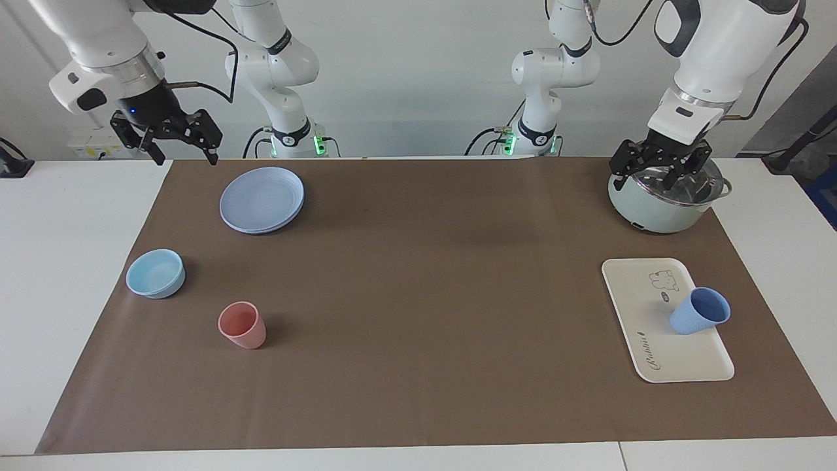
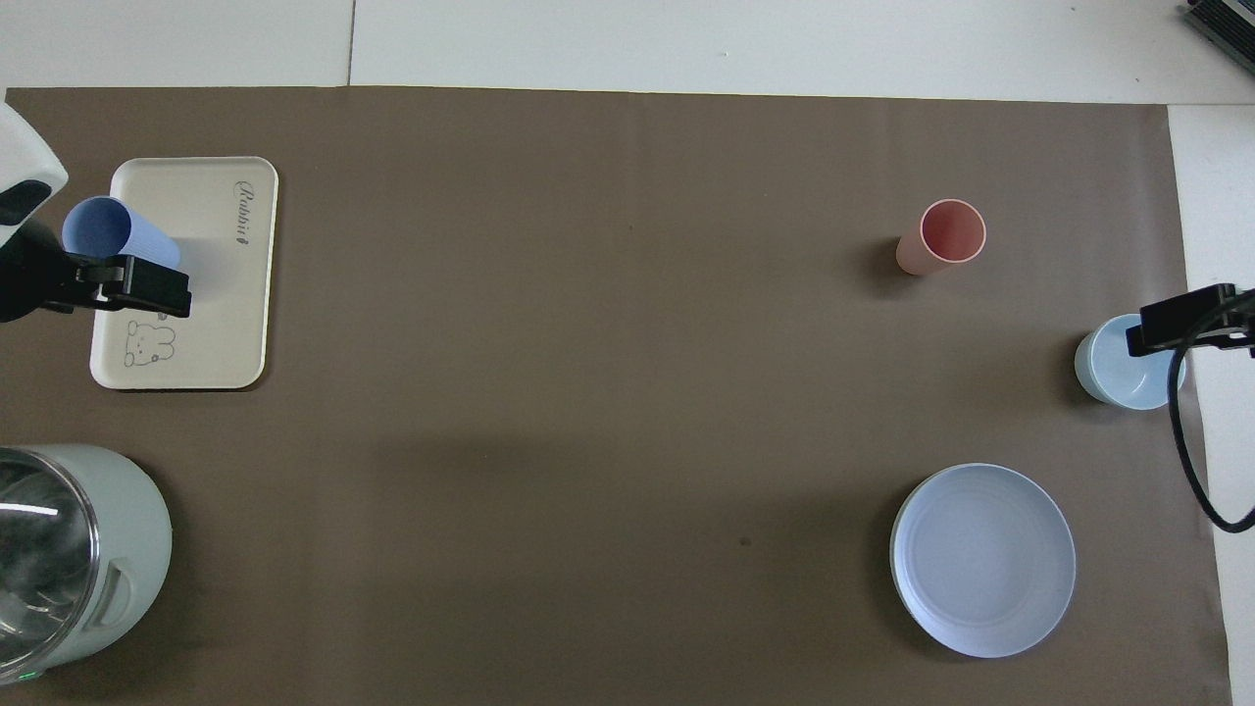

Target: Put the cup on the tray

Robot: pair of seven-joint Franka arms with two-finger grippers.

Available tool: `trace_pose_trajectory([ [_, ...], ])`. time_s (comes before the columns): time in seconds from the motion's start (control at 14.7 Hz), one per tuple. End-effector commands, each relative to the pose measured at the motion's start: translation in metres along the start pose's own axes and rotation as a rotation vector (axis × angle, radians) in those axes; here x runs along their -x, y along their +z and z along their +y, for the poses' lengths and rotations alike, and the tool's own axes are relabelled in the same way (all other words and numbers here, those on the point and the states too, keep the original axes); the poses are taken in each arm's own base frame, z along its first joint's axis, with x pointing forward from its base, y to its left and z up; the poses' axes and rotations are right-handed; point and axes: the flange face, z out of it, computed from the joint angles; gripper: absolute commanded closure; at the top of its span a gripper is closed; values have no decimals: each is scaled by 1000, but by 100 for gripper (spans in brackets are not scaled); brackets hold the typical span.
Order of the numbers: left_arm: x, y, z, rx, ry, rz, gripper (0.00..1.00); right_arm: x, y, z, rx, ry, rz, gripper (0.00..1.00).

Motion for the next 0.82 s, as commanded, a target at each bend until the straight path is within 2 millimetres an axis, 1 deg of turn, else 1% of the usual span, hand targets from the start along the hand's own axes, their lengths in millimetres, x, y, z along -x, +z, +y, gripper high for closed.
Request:
trace_pose_trajectory([
  [0.0, 7, -3, 0, -11, 21, 7, 0, 12, 10, 3, 23, -5, -8, 0],
  [0.14, 7, -3, -1, -11, 16, 5, 0, 8, 14, 3, 34, -14, 15, 0],
  [0.34, 7, -3, -12, -12, -5, 4, 0, 4, 21, 4, 58, -39, 34, 0],
  [0.48, 7, -3, -14, -12, -13, 1, 0, 6, 19, 5, 41, -21, 36, 0],
  [0.54, 8, -2, -14, -12, -13, 0, 0, 6, 21, 9, 36, -7, 30, 0],
  [0.75, 7, -3, -15, -12, -15, 1, 0, 7, 22, 9, 18, 47, 25, 0],
])
